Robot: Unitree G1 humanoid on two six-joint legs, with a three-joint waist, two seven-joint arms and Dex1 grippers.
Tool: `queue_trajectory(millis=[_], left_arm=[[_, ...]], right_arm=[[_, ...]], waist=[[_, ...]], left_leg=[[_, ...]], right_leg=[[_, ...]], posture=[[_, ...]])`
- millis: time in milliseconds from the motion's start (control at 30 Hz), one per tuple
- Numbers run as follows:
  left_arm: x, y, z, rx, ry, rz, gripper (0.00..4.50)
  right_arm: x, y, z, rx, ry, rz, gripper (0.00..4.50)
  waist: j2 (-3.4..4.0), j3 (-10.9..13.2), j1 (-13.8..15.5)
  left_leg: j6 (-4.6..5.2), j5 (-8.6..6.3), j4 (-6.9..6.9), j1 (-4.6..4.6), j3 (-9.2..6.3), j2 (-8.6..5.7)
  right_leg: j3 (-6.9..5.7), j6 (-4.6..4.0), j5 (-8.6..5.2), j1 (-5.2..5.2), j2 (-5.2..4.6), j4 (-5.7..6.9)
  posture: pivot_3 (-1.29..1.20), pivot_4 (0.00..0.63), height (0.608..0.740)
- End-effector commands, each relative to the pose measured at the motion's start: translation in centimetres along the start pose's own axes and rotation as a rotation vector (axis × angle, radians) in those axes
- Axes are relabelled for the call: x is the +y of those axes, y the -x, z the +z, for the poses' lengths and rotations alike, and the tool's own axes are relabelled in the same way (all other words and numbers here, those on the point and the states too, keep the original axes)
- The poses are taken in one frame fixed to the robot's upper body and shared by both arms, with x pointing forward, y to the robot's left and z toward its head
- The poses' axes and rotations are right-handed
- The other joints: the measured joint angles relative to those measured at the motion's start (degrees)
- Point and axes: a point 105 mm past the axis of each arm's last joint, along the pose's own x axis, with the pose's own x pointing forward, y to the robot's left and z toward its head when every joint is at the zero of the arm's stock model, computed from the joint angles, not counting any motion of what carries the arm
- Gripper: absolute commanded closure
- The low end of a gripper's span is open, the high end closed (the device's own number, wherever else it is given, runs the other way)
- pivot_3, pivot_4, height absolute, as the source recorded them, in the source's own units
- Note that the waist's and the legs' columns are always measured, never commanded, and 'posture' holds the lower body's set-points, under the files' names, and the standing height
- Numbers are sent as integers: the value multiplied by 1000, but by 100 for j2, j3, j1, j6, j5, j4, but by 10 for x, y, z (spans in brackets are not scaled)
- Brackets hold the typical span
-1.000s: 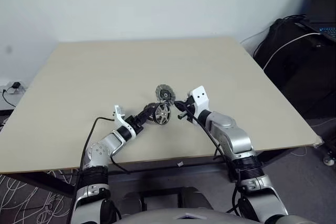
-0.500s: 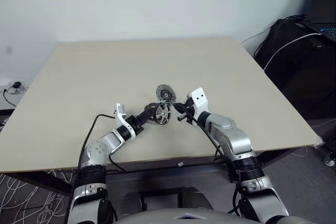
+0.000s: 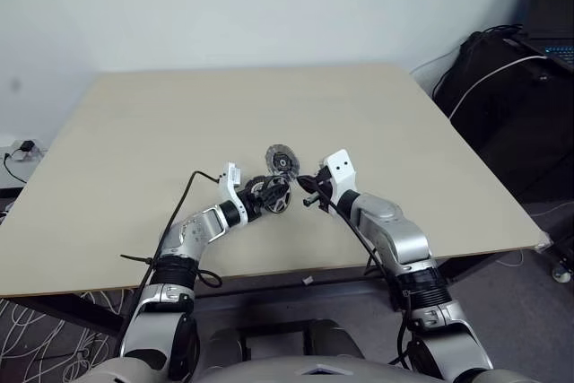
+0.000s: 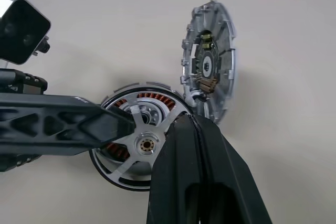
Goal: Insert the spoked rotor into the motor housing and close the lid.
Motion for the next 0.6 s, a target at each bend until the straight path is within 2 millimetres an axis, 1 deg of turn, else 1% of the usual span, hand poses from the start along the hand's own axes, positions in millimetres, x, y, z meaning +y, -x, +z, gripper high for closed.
queue_trajectory(millis=[33,133,333,467,567,600], left_arm=[[-2,1,13,-35,-34,-16,1571],[1,6,13,-49,-21,-4,2522],[7,13,11,-71,-5,21,2522],[7,18,15,-111,33,22,2522],[9,22,9,-98,36,34,3109],[10,22,8,-93,35,35,3435]], right_arm=[[0,3,17,-63,21,-4,4500],[0,2,17,-62,21,-1,4500],[2,0,18,-61,22,9,4500],[2,0,18,-62,23,12,4500],[2,0,18,-61,22,12,4500],[2,0,18,-61,22,13,4500]], waist=[[0,0,3],[0,0,5],[0,0,5],[0,0,5],[0,0,5],[0,0,6]], left_leg=[[0,0,0,0,0,0],[0,0,1,-1,0,0],[0,0,1,-1,-1,0],[0,0,1,0,-2,0],[0,0,1,0,-2,0],[0,0,2,0,-2,0]], right_leg=[[0,1,1,0,0,0],[0,5,3,1,0,-1],[0,6,3,1,0,1],[0,6,3,1,0,1],[0,6,3,1,0,1],[0,6,4,1,0,1]], posture=[[0,0,740],[0,0,740],[0,0,740],[0,0,740],[0,0,740],[0,0,740]])
